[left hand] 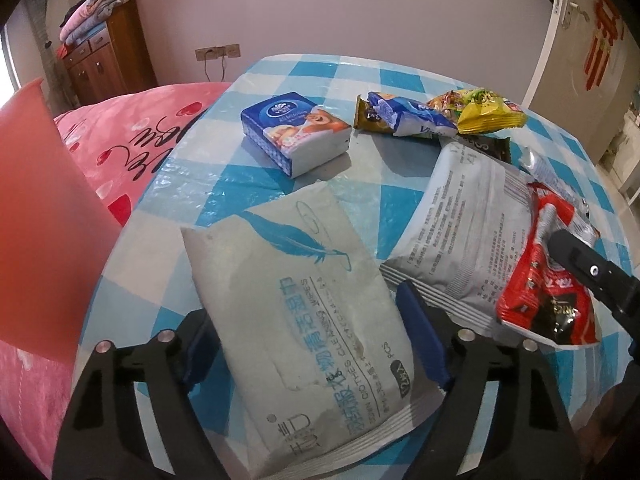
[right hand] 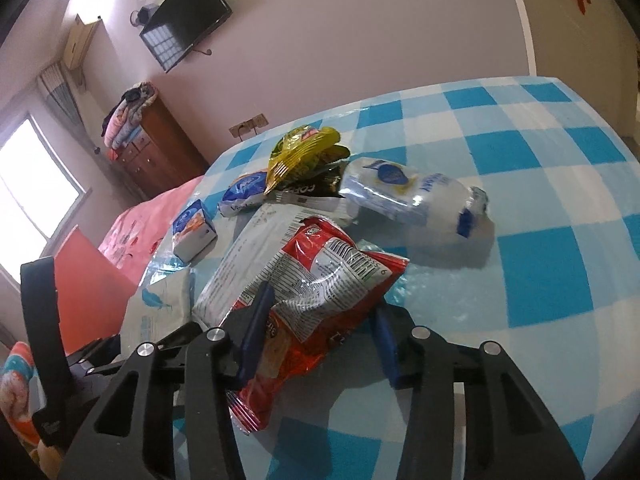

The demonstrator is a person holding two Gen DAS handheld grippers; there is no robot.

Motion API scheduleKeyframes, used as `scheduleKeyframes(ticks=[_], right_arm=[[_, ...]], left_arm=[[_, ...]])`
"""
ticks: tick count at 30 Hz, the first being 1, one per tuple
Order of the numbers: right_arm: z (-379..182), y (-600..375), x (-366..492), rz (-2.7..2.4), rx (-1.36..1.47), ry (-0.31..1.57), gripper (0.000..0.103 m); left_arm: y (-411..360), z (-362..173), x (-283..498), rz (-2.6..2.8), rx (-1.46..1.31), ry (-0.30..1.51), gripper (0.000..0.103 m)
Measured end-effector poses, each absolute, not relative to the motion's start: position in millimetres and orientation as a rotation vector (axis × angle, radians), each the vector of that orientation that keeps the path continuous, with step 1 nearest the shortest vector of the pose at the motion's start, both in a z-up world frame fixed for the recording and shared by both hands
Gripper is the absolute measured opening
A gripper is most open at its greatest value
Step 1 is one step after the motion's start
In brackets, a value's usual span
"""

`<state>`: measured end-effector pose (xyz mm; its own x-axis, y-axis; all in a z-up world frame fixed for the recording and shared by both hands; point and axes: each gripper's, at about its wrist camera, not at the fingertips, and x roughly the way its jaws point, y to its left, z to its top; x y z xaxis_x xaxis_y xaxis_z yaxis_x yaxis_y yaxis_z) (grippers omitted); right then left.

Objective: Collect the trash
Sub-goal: 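Grasp the white wet-wipe pack with the left tool while the right tool grasps the red snack bag, then carry the wipe pack and red bag to the orange bucket and release both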

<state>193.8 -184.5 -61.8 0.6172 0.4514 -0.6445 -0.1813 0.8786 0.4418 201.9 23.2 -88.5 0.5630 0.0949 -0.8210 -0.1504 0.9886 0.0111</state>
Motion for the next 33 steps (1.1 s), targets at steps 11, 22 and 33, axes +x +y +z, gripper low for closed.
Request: scheduleKeyframes(ticks=[11, 22, 33], right_arm=[[-57, -200, 173, 0.384, 0.371, 0.803, 0.047], [-50, -195, 157, 0.385, 0.337, 0.794, 0.047], [-44, -188, 143, 0.392, 0.338, 0.798, 0.047]], left_arm=[[26, -86, 191, 0.126, -0.076, 0.957, 0.07], [34, -82, 168, 0.091, -0.106, 0.927, 0.068], [40, -44, 144, 0.089, -0.052, 0.812, 0.068]])
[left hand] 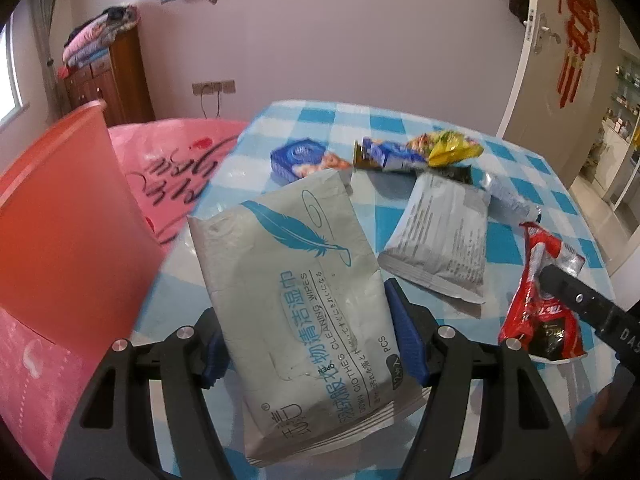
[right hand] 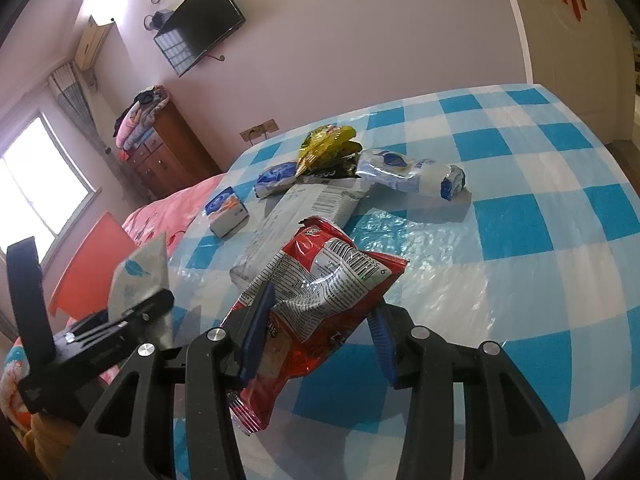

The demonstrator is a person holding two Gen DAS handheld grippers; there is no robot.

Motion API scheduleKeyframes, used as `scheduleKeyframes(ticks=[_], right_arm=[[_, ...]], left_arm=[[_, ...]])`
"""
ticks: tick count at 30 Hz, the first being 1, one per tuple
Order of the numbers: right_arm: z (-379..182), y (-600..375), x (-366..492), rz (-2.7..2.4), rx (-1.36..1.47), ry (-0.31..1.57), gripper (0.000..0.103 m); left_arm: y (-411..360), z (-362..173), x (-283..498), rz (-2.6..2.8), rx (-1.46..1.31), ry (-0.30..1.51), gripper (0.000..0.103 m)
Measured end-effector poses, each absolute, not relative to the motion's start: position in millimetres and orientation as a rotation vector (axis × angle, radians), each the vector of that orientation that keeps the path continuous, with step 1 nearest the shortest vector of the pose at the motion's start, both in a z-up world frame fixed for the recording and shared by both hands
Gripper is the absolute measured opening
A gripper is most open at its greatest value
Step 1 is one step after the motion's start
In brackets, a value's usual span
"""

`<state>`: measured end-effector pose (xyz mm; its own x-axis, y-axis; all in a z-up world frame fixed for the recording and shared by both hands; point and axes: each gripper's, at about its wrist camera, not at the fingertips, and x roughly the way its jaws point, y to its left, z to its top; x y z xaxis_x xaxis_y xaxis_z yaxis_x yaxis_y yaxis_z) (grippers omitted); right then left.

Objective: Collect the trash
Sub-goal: 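Carry the wipe pack and red bag to the orange bucket and release both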

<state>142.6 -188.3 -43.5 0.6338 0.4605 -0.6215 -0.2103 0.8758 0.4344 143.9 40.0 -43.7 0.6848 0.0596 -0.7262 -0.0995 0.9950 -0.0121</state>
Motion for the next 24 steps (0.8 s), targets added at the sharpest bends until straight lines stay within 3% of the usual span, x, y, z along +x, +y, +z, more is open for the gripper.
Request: scheduleKeyframes(ticks=[24], right_arm=[[23, -145, 128, 0.462, 0.331, 0.753, 0.047]], left_arm=[[85, 41, 107, 0.113, -0.018, 0.592, 0.068]])
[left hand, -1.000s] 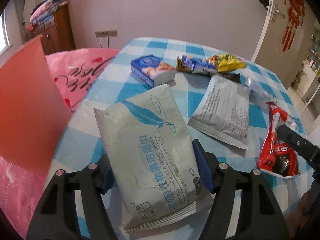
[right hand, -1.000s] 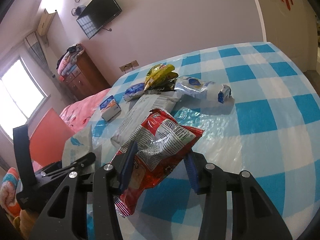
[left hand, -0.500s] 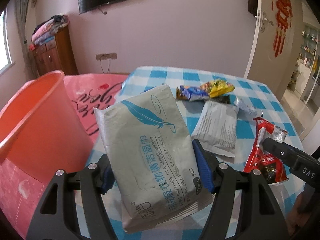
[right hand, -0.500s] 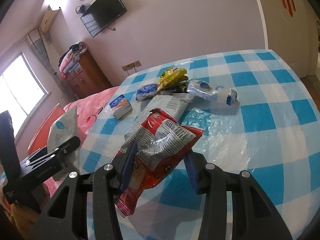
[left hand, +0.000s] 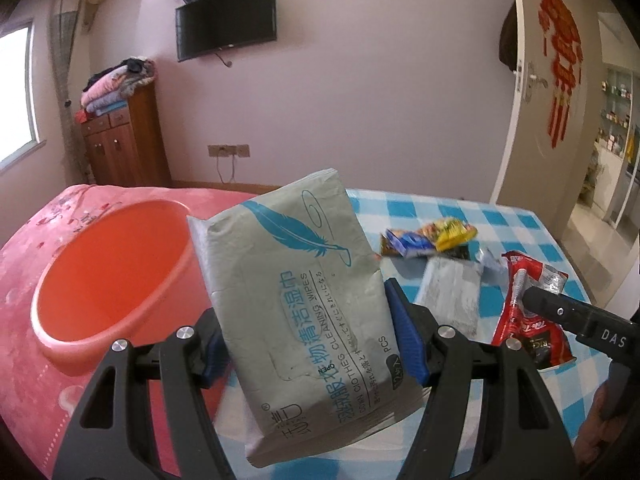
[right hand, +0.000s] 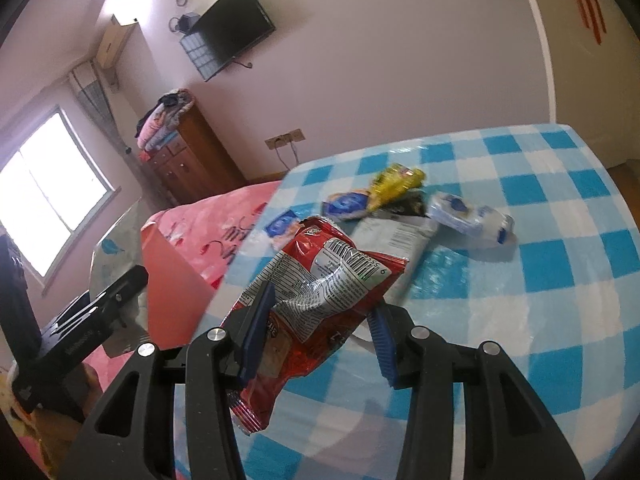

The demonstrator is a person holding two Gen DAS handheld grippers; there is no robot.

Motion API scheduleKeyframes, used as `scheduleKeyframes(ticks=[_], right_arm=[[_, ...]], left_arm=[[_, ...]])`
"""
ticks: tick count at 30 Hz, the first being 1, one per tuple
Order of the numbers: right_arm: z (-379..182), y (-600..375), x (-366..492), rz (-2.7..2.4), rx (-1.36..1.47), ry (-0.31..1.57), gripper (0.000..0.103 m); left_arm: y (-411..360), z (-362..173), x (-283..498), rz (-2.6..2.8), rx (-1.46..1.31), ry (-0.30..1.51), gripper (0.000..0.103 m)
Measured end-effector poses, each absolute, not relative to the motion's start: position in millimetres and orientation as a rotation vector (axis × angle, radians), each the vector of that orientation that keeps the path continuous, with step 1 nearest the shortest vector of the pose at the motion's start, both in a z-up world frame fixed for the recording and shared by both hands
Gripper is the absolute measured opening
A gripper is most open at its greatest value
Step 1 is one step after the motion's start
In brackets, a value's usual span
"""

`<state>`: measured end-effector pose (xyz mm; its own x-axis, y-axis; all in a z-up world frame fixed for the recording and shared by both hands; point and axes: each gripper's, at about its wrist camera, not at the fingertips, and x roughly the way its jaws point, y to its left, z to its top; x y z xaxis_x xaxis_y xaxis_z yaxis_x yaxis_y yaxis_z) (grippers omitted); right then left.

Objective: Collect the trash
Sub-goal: 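Carry the wipe pack and red bag to the orange bucket and release both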

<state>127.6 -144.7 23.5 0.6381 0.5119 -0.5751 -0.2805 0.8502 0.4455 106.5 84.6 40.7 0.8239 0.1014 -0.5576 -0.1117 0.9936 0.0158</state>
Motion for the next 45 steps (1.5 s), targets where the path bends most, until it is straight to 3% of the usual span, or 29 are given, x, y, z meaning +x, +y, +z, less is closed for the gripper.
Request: scheduleKeyframes(ticks=[17, 33, 35, 37, 41, 45], right_arm=[[93, -30, 158, 0.706, 0.283, 0.719, 0.047], [124, 104, 178, 0.867, 0.132, 0.681, 0.047], [122, 115, 176, 0.871, 0.109, 0.676, 0.05], [118, 125, 180, 0.885, 0.116, 0.686, 0.081], [113, 119, 179, 0.891, 0.157, 0.69, 0.089], [109, 97, 174, 0.836, 0.163, 0.665, 0.091]], left_arm=[[190, 74, 84, 0.316, -0.099, 0.495, 0.069], [269, 56, 90, 0.431, -0.235, 0.529, 0.069], [273, 51, 92, 0.434, -0.254, 0.537, 0.069], [279, 46, 94, 0.439, -0.274, 0.553, 0.071], [285, 38, 96, 0.451, -0.283, 0.573, 0.081], [283, 35, 91, 0.446, -0.283, 0.56, 0.082]])
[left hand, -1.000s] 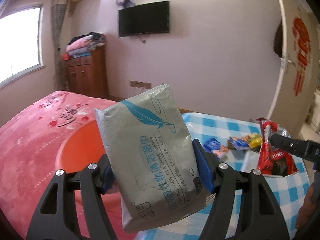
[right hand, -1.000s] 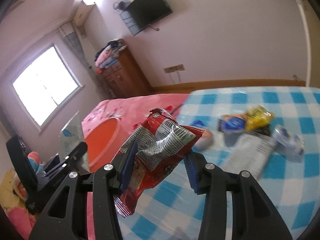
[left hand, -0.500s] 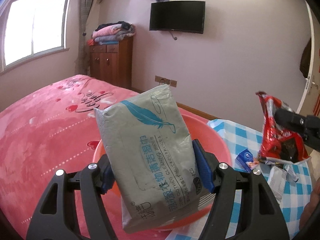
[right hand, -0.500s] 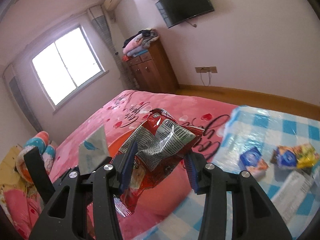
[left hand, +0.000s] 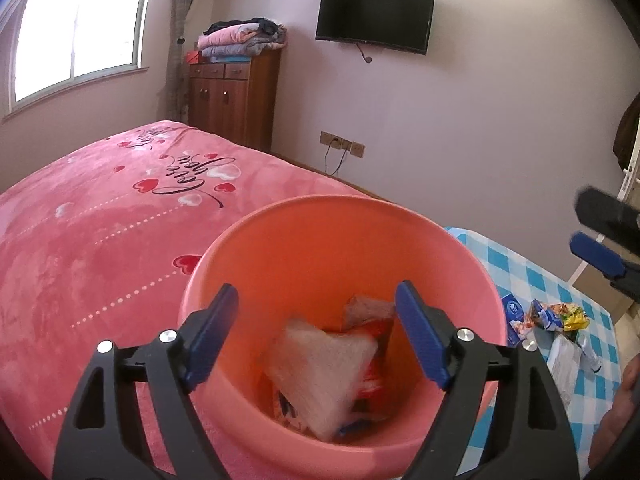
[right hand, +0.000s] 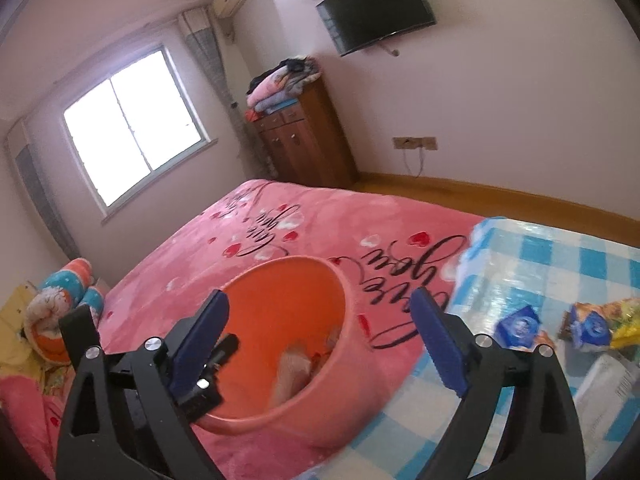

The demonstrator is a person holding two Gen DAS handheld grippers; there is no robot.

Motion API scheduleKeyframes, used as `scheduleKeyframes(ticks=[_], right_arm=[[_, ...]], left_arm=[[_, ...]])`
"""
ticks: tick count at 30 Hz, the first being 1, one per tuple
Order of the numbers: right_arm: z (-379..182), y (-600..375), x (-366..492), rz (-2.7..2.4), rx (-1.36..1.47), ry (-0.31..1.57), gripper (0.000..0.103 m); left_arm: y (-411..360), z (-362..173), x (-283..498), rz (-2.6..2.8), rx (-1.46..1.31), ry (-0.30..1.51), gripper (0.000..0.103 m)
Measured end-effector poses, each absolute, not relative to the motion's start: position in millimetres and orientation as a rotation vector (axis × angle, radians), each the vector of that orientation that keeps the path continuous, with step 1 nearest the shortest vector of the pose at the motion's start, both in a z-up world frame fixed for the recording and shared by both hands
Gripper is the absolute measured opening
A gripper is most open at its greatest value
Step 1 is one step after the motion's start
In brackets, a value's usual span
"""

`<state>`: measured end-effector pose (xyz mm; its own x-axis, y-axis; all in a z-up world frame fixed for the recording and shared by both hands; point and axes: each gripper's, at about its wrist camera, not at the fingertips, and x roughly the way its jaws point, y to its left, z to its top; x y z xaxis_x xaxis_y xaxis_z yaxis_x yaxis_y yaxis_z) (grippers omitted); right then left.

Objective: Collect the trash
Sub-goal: 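Carry the wipe pack and red bag to the orange bucket and release both, then move both tools back over the remaining trash on the table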

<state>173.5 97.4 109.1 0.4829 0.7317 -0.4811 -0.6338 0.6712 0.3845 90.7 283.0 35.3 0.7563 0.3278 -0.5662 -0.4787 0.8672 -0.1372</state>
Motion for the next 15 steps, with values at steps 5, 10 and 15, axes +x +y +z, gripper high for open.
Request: scheduleKeyframes(ticks=[5, 10, 15], right_arm=[[101, 65, 161, 0.748, 0.137, 0.624, 0.092], [86, 33, 143, 0.681, 0.106, 0.584, 0.093], [70, 2, 126, 0.642, 0.111, 0.563, 0.094]], left_arm=[[276, 38, 83, 0.437, -0.261, 0.517, 0.082], [256, 41, 76, 0.408, -0.207, 0.464, 0.082], [238, 44, 71, 0.369, -0.189, 0.424, 0.082]])
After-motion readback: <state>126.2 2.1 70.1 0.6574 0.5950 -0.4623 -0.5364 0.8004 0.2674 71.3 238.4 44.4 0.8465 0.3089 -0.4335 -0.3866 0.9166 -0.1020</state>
